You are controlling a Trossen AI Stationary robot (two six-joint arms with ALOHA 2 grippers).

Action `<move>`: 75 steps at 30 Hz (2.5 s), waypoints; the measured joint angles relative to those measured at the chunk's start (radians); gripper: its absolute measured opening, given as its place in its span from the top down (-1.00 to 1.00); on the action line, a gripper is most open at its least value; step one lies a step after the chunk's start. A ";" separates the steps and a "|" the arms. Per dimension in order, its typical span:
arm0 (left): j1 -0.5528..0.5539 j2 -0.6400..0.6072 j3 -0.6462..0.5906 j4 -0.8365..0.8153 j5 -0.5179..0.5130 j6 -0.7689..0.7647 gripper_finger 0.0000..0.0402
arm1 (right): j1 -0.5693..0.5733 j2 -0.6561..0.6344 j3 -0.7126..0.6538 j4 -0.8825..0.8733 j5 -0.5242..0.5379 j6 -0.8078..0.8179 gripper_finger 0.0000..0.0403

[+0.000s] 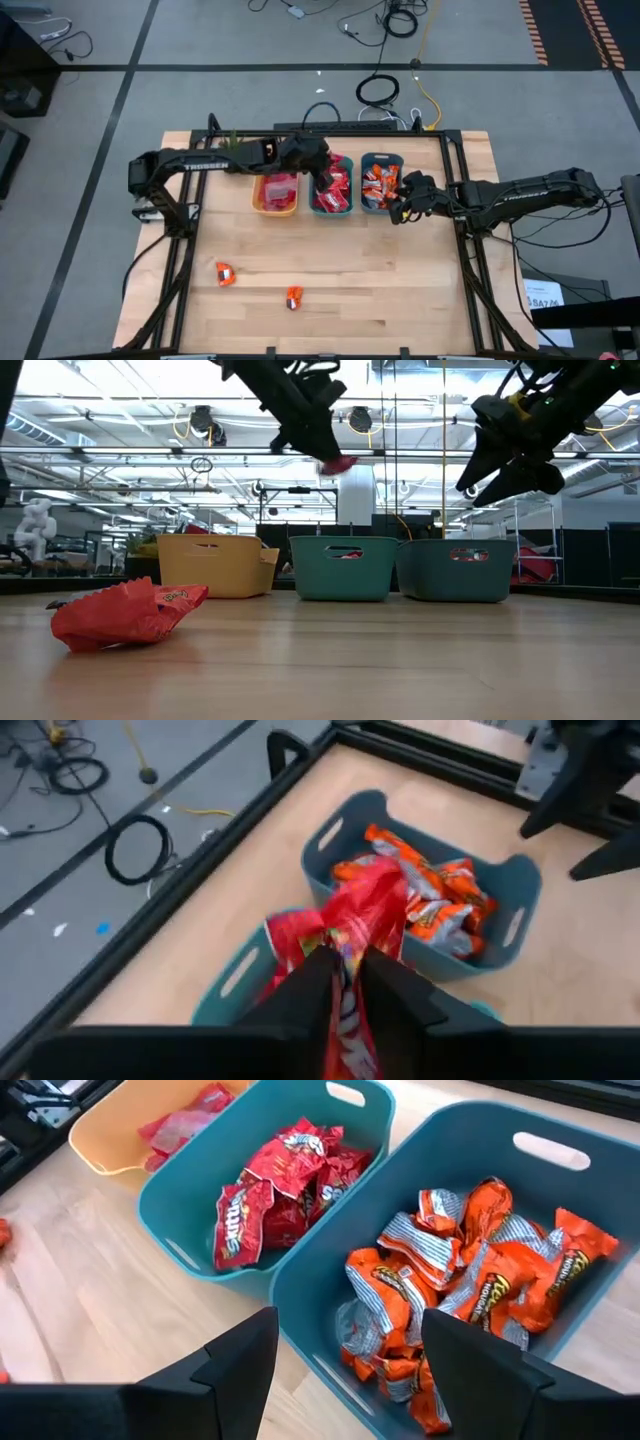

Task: Sort candy
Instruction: Put the red candy into the top center green bin, then put the orange candy into the top right blue bin

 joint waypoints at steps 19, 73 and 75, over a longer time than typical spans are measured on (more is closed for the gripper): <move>0.050 0.004 0.000 -0.013 0.096 -0.196 0.34 | 0.000 0.004 0.000 0.002 -0.049 -0.028 -0.19; -0.633 -0.626 -0.697 -0.071 -0.078 -0.367 -0.07 | 0.298 1.117 0.707 0.620 -0.285 -0.750 -0.03; -0.661 -0.633 -0.697 -0.076 -0.079 -0.367 -0.07 | 0.298 1.176 0.777 0.623 -0.327 -0.728 -0.03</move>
